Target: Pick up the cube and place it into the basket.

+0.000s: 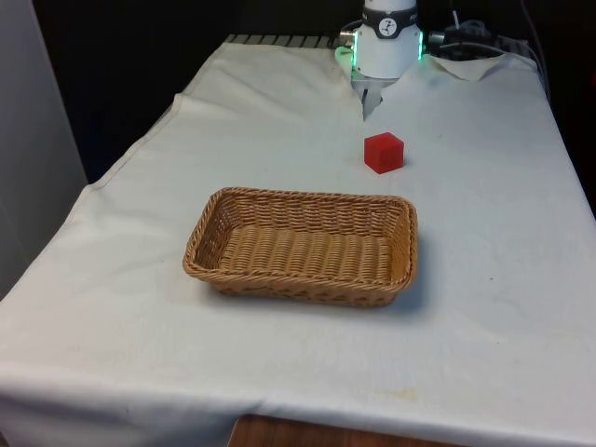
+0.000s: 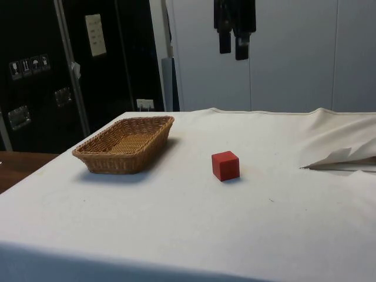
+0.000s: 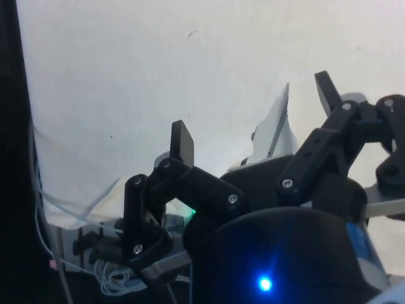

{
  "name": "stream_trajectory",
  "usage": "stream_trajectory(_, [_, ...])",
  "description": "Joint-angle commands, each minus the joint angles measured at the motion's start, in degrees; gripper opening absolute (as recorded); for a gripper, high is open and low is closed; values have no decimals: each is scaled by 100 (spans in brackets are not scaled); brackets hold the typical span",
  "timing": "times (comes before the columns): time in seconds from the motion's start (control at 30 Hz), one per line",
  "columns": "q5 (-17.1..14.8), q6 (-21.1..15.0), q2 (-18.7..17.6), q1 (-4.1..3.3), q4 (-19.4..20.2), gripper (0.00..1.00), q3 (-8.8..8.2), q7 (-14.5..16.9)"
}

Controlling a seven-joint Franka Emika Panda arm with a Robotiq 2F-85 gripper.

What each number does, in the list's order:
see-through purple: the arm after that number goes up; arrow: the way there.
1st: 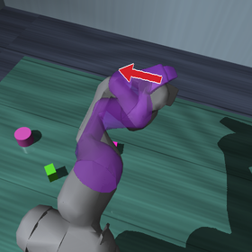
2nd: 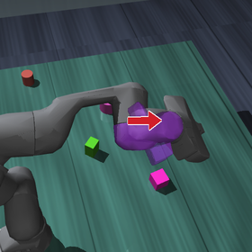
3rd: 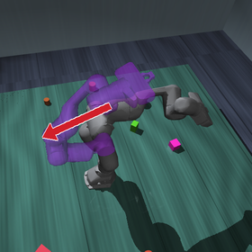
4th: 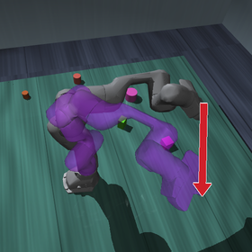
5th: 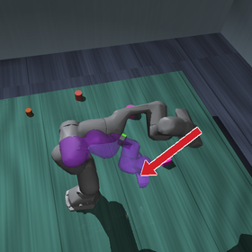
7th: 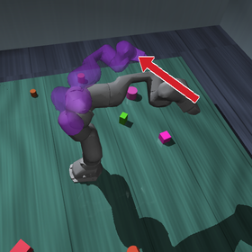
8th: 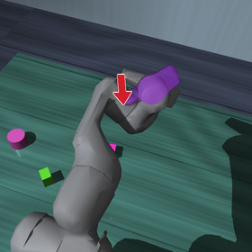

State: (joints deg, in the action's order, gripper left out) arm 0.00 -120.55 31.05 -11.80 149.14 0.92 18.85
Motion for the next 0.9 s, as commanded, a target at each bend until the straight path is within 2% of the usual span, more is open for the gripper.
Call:
stream_trajectory(0.0, [-17,-92,-63,-17,0,100,-11,40])
stream_trajectory(0.23, [-34,-418,-447,-23,-40,100,-29,252])
stream_trajectory(0.27, [0,-372,-401,0,-29,100,-11,212])
stream_trajectory(0.33, [-40,-516,-573,-23,-69,100,-23,332])
stream_trajectory(0.5, [-52,-636,-751,-23,-120,100,-17,453])
stream_trajectory(0.53, [-23,-625,-751,0,-109,100,-11,447])
stream_trajectory(0.57, [-57,-682,-819,-23,-138,100,-17,493])
stream_trajectory(0.83, [-69,-825,-1049,-23,-195,100,-17,670])
stream_trajectory(0.87, [-34,-791,-1049,0,-201,100,-11,670])
